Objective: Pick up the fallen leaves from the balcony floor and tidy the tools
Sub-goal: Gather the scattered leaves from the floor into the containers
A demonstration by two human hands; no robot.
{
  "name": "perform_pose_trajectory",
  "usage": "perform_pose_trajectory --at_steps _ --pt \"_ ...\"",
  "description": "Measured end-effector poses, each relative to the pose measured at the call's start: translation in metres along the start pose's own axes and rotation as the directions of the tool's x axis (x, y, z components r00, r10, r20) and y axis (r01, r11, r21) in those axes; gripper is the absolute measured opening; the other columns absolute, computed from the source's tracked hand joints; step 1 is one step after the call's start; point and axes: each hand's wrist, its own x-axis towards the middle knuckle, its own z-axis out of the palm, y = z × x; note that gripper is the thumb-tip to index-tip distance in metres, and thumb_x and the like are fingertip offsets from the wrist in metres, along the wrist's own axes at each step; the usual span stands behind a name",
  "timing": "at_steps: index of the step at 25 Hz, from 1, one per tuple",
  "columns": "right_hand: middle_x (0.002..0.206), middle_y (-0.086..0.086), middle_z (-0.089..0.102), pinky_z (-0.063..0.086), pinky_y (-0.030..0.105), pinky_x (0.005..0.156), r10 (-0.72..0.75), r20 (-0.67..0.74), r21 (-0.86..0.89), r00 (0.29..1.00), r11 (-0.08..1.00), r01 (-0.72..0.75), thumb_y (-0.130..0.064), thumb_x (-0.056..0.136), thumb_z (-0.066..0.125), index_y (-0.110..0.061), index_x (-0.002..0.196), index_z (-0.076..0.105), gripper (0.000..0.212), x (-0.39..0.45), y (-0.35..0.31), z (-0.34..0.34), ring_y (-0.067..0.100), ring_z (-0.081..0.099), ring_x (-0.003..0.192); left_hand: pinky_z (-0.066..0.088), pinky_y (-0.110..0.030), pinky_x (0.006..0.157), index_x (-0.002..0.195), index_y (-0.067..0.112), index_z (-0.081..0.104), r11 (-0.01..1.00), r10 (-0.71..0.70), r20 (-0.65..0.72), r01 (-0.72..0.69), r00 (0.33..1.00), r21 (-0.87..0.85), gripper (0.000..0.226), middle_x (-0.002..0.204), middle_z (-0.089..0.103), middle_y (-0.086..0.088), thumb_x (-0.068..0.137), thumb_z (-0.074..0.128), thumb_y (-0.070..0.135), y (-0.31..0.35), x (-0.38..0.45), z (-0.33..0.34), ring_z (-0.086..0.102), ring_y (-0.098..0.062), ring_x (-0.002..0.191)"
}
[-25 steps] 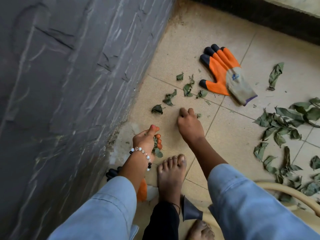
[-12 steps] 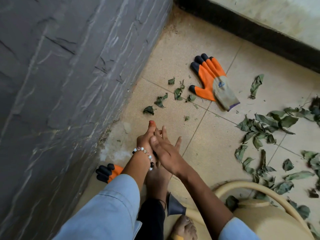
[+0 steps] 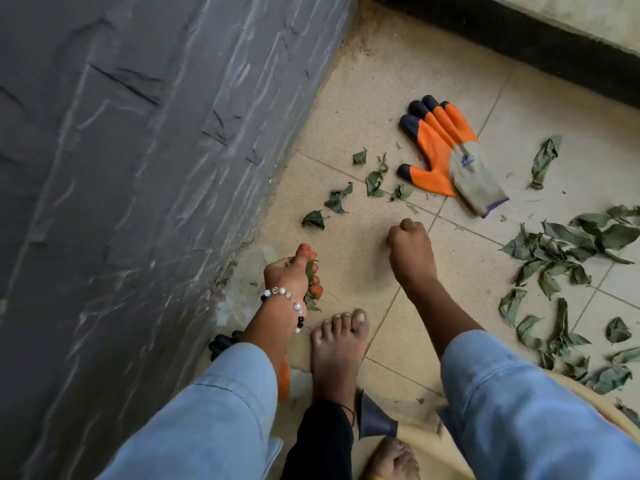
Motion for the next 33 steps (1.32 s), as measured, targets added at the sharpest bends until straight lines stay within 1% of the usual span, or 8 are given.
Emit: perform_pose_trajectory --at_steps 7,11,17,20,23,26,29,33 --pt "0.112 0.014 0.059 0.051 0.037 0.082 -0.310 -0.028 0.343 0.950 0.890 0.300 0.001 0.094 0.044 -0.016 0.148 0.030 0.058 0.014 -0.098 0.000 0.027 0.059 0.094 0.036 -0.018 0.037 0.087 0.001 0.066 0.999 0.029 0.007 -0.029 1.000 -0.025 0.013 0.070 0.067 -0.013 0.092 0.062 0.012 0.011 0.015 -0.027 0.058 -0.016 0.045" --pt "0.112 0.020 0.056 0.048 0.037 0.079 -0.283 0.055 0.013 0.957 0.959 0.283 0.000 0.094 0.043 0.001 0.127 0.051 0.034 0.026 -0.107 0.012 0.034 0.054 0.105 0.034 -0.018 0.037 0.089 0.003 0.067 0.996 0.088 0.029 -0.088 0.996 0.013 0.011 0.064 0.058 -0.007 0.093 0.061 0.011 0.013 0.021 -0.029 0.046 -0.012 0.042" --pt "0.112 0.013 0.050 0.049 0.040 0.085 0.025 -0.142 0.674 0.990 0.734 0.079 -0.013 0.089 0.056 -0.006 0.105 0.058 0.017 0.034 -0.096 -0.010 0.032 0.051 0.101 0.034 -0.018 0.037 0.079 0.007 0.067 0.994 0.103 -0.015 -0.103 0.995 0.031 0.022 0.061 0.052 -0.005 0.096 0.057 0.015 0.016 0.018 -0.025 0.042 -0.012 0.040" --pt "0.145 0.015 0.035 0.044 0.039 0.094 -0.252 -0.207 0.126 0.945 0.951 0.282 -0.007 0.090 0.053 -0.005 0.112 0.064 0.024 0.050 -0.081 -0.016 0.036 0.038 0.123 0.034 -0.018 0.038 0.079 0.006 0.067 0.996 0.089 0.003 -0.089 0.996 0.023 0.021 0.062 0.052 -0.005 0.096 0.057 0.015 0.015 0.015 -0.017 0.042 -0.013 0.042" --pt "0.130 0.014 0.052 0.051 0.039 0.082 -0.390 0.034 -0.165 0.920 0.906 0.390 -0.009 0.097 0.044 -0.002 0.119 0.062 0.029 0.054 -0.065 -0.004 0.030 0.044 0.117 0.034 -0.018 0.039 0.080 0.006 0.067 0.996 0.088 0.019 -0.089 0.996 0.023 0.021 0.064 0.054 -0.006 0.096 0.058 0.017 0.019 0.013 -0.012 0.042 -0.014 0.044" --pt "0.100 0.012 0.068 0.051 0.031 0.078 -0.213 -0.005 0.238 0.977 0.949 0.208 -0.007 0.090 0.057 -0.005 0.108 0.069 0.021 0.031 -0.057 -0.008 0.024 0.063 0.093 0.035 -0.019 0.038 0.079 0.007 0.067 0.994 0.110 0.002 -0.110 0.994 0.027 0.022 0.063 0.054 -0.006 0.096 0.058 0.019 0.018 0.005 -0.013 0.043 -0.014 0.043" --pt "0.080 0.004 0.073 0.054 0.028 0.072 -0.003 0.041 0.782 0.999 0.623 -0.030 -0.008 0.078 0.075 -0.013 0.093 0.074 0.016 -0.018 -0.062 -0.035 0.014 0.067 0.067 0.035 -0.020 0.040 0.076 0.008 0.066 0.993 0.117 -0.035 -0.116 0.992 0.029 0.030 0.061 0.054 -0.008 0.096 0.057 0.029 0.012 -0.014 -0.010 0.043 -0.015 0.042" --pt "0.086 -0.005 0.074 0.053 0.018 0.074 0.087 -0.101 0.802 0.991 0.596 0.030 -0.003 0.080 0.069 -0.025 0.099 0.069 0.029 -0.092 -0.083 -0.063 0.005 0.069 0.078 0.055 -0.037 0.075 0.074 0.013 0.063 0.988 0.000 -0.070 0.011 0.998 0.152 0.053 0.078 0.065 -0.013 0.092 0.046 0.059 0.008 -0.045 0.013 0.063 -0.029 0.073"
